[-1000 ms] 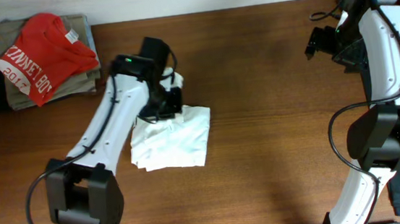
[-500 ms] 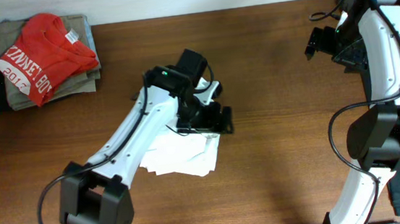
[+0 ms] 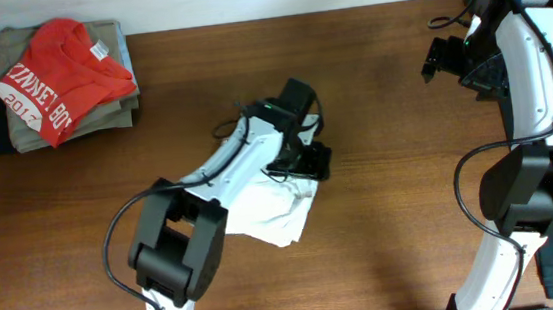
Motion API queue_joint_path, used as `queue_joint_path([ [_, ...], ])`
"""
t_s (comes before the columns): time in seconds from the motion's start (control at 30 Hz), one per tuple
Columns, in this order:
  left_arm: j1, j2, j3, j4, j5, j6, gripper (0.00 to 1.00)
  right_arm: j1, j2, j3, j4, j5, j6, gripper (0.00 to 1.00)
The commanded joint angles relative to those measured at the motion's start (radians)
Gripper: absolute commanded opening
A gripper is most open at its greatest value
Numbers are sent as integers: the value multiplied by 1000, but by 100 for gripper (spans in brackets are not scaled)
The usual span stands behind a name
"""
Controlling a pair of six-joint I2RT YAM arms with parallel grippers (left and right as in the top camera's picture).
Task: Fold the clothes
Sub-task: 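Grasp the folded white shirt with the left gripper and lift it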
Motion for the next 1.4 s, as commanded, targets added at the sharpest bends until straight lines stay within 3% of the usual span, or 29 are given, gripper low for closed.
queue_joint_path([
  [0.0, -49, 11, 2, -2, 108, -7, 76, 5, -10, 15, -3, 2, 1, 99],
  [0.07, -58, -26, 68, -70, 117, 9, 76, 5, -10, 15, -3, 2, 1, 99],
  [0.13, 1, -85, 215, -216, 26, 55, 86, 5, -10, 15, -3, 2, 1, 99],
  [0.2, 121, -105, 360, -363, -101, 119, 99, 5, -10, 15, -3, 2, 1, 99],
  [0.27, 257, -104, 384, -377, -103, 189, 99, 5, -10, 15, -3, 2, 1, 99],
  [0.33, 472, -60, 347, -381, 19, 278, 99, 5, -10, 15, -3, 2, 1, 99],
  [0.37, 559, -18, 330, -381, 195, 370, 99, 5, -10, 15, -3, 2, 1, 99],
  [0.47, 682, 113, 304, -422, 484, 547, 99, 5, -10, 15, -3, 2, 1, 99],
  [0.6, 665, 295, 296, -539, 561, 706, 99, 5, -10, 15, -3, 2, 1, 99],
  [0.9, 456, 443, 275, -579, 560, 702, 99, 5, -10, 15, -3, 2, 1, 99],
  [0.93, 453, 443, 275, -575, 560, 701, 89, 5, -10, 15, -3, 2, 1, 99],
  [0.97, 454, 443, 275, -566, 558, 701, 68, 5, -10, 15, -3, 2, 1, 99],
  [1.0, 456, 443, 276, -561, 557, 682, 40, 5, -10, 15, -3, 2, 1, 99],
  [1.07, 457, 443, 276, -544, 557, 648, 2, 5, -10, 15, -3, 2, 1, 99],
  [1.13, 466, 443, 289, -536, 537, 602, 0, 5, -10, 15, -3, 2, 1, 99],
  [1.17, 492, 443, 352, -529, 444, 531, 0, 5, -10, 15, -3, 2, 1, 99],
  [1.27, 571, 443, 575, -530, 421, 489, 1, 5, -10, 15, -3, 2, 1, 99],
  [1.37, 665, 443, 793, -423, 270, 380, 1, 5, -10, 15, -3, 2, 1, 99],
])
